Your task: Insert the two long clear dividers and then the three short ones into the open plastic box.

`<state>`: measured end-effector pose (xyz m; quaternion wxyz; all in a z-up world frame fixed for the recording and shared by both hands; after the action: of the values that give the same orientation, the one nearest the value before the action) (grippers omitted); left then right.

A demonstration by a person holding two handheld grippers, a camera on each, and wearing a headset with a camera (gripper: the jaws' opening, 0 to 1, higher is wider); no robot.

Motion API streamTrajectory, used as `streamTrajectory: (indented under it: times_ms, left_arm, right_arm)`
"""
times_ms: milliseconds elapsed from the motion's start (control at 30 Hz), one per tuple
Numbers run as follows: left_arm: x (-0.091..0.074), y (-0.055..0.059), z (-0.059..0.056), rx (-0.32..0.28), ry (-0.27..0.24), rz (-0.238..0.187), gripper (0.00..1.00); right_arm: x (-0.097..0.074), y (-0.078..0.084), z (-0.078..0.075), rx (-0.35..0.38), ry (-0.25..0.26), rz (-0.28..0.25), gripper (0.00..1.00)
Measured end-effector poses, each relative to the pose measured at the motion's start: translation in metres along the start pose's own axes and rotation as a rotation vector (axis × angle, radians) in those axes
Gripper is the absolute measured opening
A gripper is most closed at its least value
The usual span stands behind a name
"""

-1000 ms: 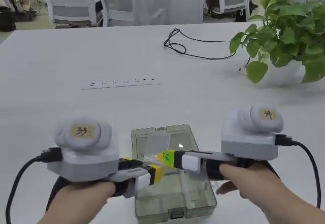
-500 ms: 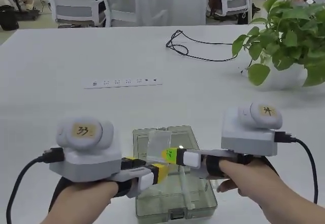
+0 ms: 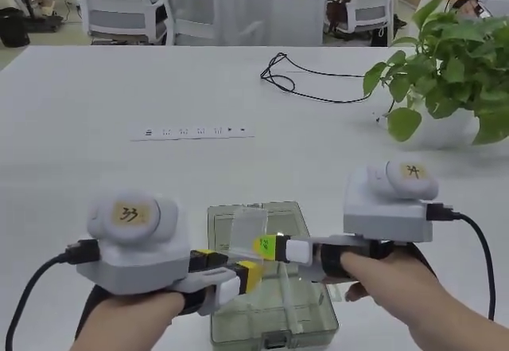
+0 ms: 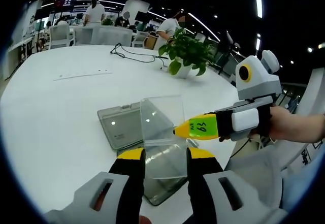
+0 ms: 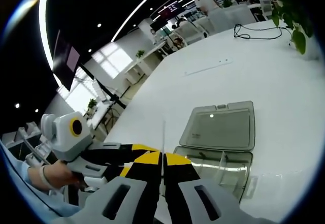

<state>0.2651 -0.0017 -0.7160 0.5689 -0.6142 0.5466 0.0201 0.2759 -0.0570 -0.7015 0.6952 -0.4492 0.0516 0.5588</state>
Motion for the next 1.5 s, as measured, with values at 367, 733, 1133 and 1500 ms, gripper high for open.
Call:
streamTrajectory:
  times_ms: [367,733,1133,1500]
  left_arm:
    - [-0.008,0.006,0.009,0.078,-0.01,-0.029,0.55]
    - [-0.019,0.019,0.029,0.118,-0.011,-0.079,0.86]
    - [-0.022,0.034,0.038,0.27,-0.016,-0.076,1.0]
    - [-0.022,0.037,0.037,0.257,-0.003,-0.113,1.0]
  right_arm:
    - [0.0,-0.002,-0.002,-0.006,0.032,0.041,0.02]
    - [0.002,-0.006,0.001,-0.029,0.058,0.081,0.02]
    - [-0.001,-0.006,0.004,-0.047,0.098,0.15,0.02]
    - [0.002,-0.005,-0.002,0.006,0.172,0.298,0.02]
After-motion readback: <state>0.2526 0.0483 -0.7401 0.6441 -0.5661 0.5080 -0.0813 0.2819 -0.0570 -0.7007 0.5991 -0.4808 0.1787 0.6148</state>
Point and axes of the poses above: the centre of the closed fingertips' face, and the gripper's own axes: x roughly forward along the fingers, z roughly to its left, y roughly out of its underside, the point moved 3 cm from there along -x, roughly backward along the fingers, and after that the axes turned 10 degrees about z, right-handed, at the moved point
